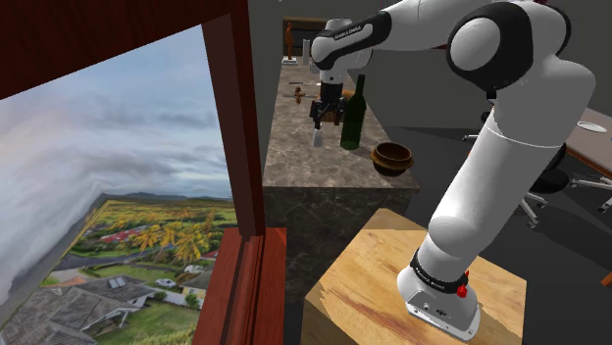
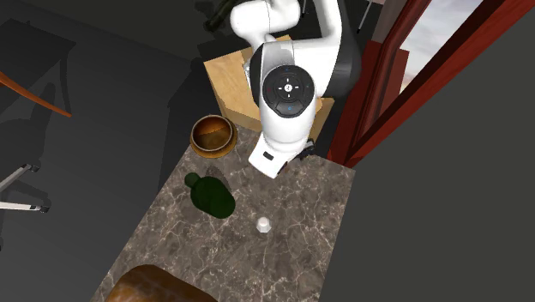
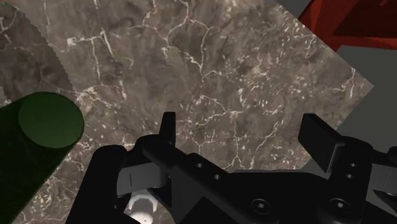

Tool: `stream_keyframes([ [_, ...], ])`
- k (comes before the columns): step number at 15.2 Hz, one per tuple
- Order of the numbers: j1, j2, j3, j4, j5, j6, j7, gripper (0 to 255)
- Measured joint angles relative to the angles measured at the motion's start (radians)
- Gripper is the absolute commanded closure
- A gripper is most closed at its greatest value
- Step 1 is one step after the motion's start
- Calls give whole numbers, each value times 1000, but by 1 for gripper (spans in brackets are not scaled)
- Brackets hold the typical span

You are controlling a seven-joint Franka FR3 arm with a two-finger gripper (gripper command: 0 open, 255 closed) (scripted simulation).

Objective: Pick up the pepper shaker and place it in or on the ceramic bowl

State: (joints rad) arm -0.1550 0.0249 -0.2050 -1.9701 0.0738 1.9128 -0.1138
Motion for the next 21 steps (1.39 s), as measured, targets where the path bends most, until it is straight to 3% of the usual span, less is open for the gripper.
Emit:
stream_keyframes([
  [7, -53, 245, -28, 253, 60, 5, -57, 0],
  [14, -127, 518, -31, 600, 122, -55, -83, 0],
  [21, -132, 561, -26, 576, 134, 12, -92, 0],
])
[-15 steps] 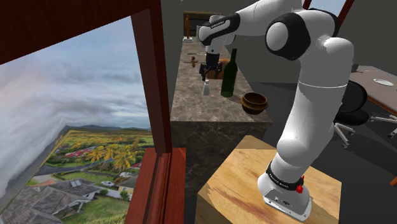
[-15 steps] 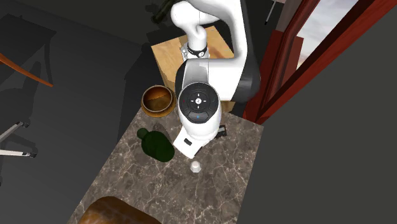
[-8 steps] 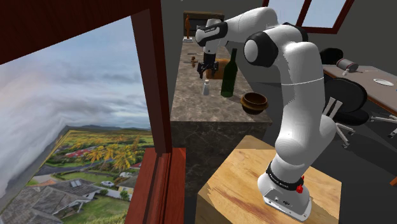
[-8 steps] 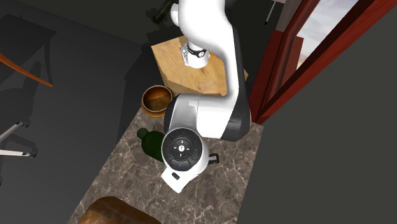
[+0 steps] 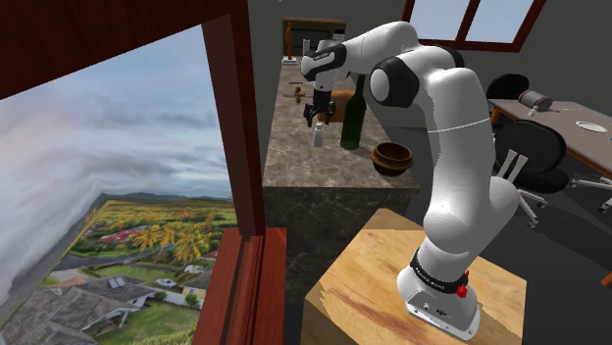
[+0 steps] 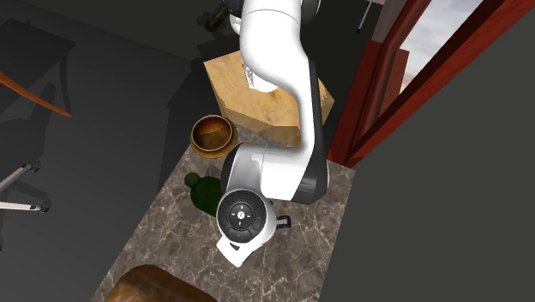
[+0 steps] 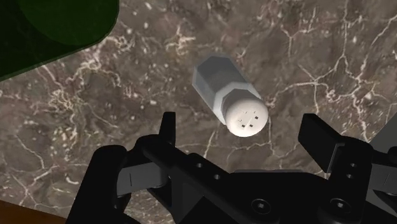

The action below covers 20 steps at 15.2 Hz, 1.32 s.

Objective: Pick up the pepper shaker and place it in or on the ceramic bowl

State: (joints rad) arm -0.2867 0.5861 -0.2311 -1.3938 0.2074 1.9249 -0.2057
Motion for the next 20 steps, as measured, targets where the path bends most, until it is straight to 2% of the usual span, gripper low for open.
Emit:
stream_keyframes([
  [7, 0, 7, 1, -7, 2, 14, -1, 0],
  [8, 0, 7, 1, -7, 2, 14, -1, 255],
  [20, -1, 4, 0, 6, 1, -1, 0, 255],
])
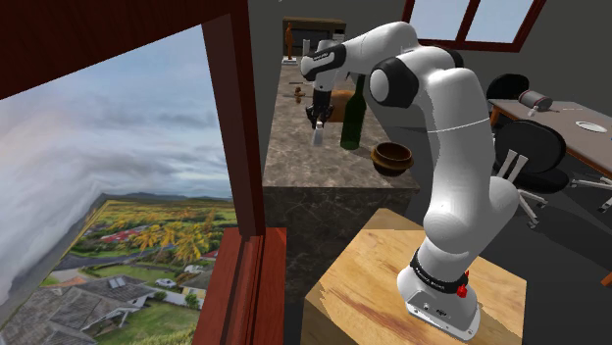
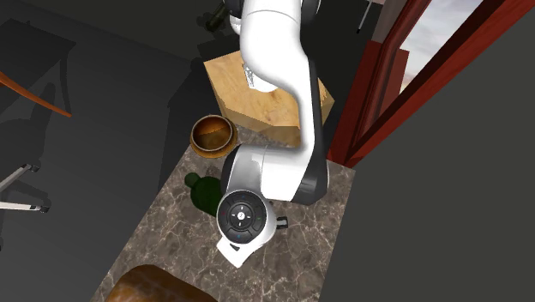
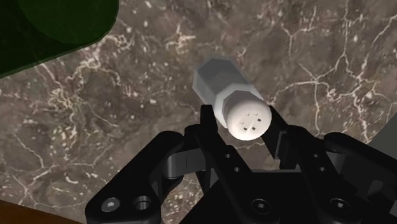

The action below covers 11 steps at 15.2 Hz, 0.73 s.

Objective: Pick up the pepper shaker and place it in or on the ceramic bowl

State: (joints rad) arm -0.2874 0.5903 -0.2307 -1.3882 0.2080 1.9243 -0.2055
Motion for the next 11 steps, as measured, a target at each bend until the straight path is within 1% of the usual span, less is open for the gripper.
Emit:
stream_keyframes([
  [11, -5, -29, -6, 99, -11, -127, 14, 255],
])
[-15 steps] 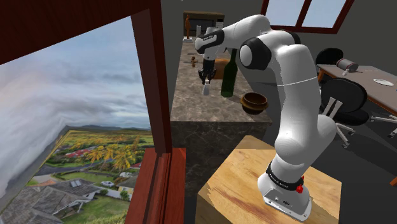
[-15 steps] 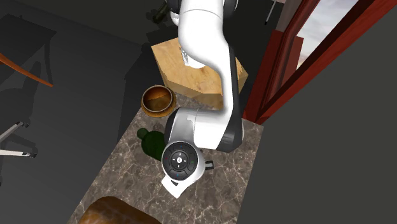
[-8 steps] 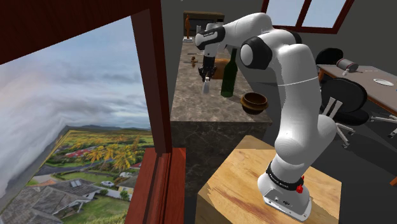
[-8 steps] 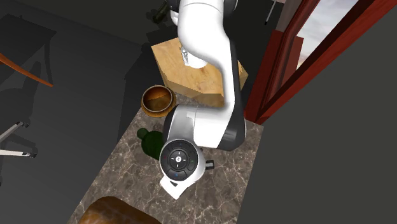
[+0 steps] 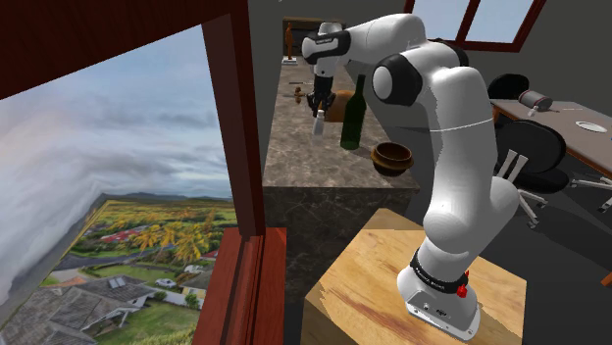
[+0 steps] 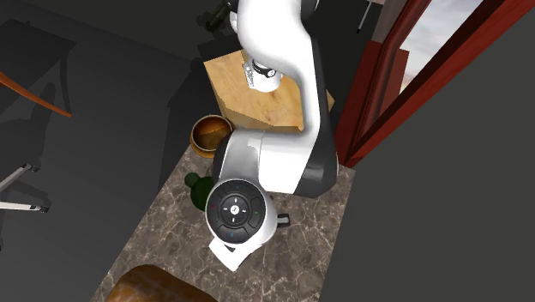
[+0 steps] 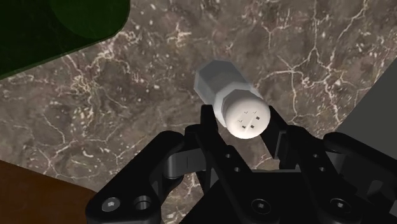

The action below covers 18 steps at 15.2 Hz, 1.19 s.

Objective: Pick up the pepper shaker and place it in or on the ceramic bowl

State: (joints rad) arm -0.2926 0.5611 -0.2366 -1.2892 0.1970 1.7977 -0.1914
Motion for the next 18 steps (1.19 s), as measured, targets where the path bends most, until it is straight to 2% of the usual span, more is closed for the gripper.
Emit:
stream_keyframes([
  [10, -10, -2, -2, 129, -4, -130, 14, 255],
  [18, -28, 32, 0, 295, 1, -260, 27, 255],
])
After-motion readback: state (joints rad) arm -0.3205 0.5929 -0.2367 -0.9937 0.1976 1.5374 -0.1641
